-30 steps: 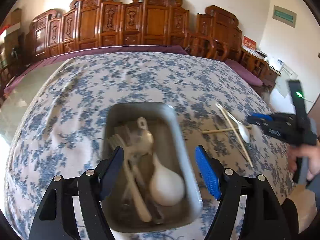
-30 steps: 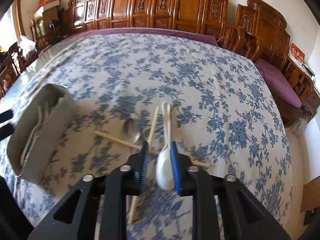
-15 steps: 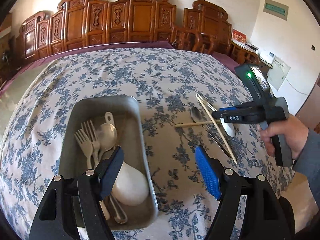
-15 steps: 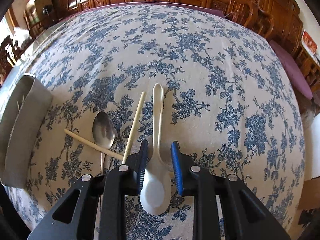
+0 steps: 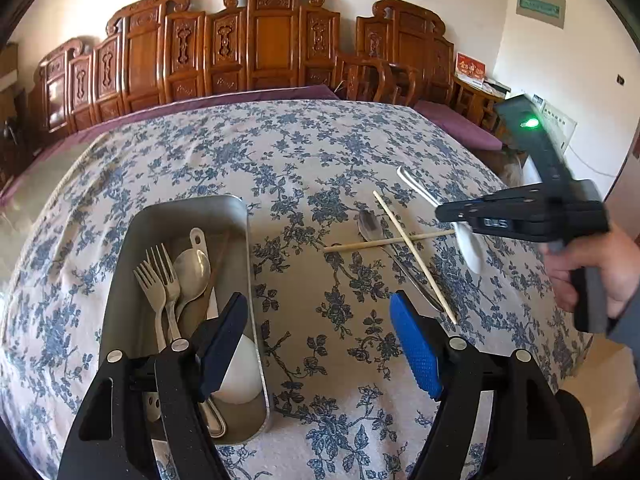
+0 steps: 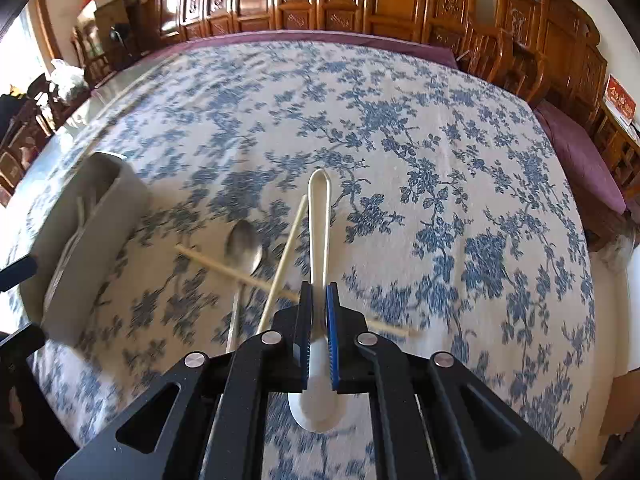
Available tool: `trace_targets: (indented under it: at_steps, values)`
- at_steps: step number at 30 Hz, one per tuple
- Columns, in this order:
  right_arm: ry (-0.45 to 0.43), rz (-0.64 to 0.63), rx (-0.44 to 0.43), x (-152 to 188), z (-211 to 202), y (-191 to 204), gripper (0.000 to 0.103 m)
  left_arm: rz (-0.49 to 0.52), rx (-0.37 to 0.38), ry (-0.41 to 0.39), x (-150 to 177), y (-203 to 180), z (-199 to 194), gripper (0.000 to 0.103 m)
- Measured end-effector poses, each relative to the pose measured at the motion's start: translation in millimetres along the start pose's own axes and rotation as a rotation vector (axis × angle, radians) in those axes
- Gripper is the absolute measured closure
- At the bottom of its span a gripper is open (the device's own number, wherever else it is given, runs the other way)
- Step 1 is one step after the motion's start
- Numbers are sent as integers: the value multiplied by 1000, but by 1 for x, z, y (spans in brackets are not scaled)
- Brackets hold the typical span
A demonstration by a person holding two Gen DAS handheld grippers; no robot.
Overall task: Organize utensils
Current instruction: 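Grasp another wooden chopstick with the left gripper while the right gripper holds the spoon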
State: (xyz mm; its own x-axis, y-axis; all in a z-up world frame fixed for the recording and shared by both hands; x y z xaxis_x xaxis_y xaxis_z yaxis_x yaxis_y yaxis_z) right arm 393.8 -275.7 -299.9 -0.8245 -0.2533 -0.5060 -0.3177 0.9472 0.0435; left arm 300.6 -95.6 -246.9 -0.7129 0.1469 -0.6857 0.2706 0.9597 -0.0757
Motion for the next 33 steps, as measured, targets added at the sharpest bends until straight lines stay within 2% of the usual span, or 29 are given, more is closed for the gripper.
trace_targets:
  at_steps: [12,16,19,22,27,29,33]
  values:
    - [-91,104,-33,50,-41,-3,95,48,13,21,4,-28,5,33]
    - [-93,124,-12,68,-47,-11,95,91,4,31,5,-40,14,33]
    - [-88,144,-3,80,-48,-19,95,80,28,55,6,-49,26,33]
    - [-85,160,16,92,-50,-29,95,111,29,71,5,-63,38,33]
    - [-79,166,30,98,-51,-48,95,126,59,108,-5,-82,60,33]
    - [-79,181,29,100,-51,-55,95,133,61,116,-8,-86,67,40]
    - [-79,193,24,104,-52,-64,95,138,78,146,-14,-95,83,47]
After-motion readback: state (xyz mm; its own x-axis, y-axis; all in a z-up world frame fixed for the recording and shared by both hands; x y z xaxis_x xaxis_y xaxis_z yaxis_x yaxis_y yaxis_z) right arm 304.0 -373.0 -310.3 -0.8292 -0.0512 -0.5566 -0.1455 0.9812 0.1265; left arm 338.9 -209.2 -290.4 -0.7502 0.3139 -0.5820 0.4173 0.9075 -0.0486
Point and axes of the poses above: each gripper's, at about its wrist camera, not at the fingertips, and z roughly the way its jaws point, y to its left, x to its underside, the point moved 6 cm from there along z, roughly the way its jaws point
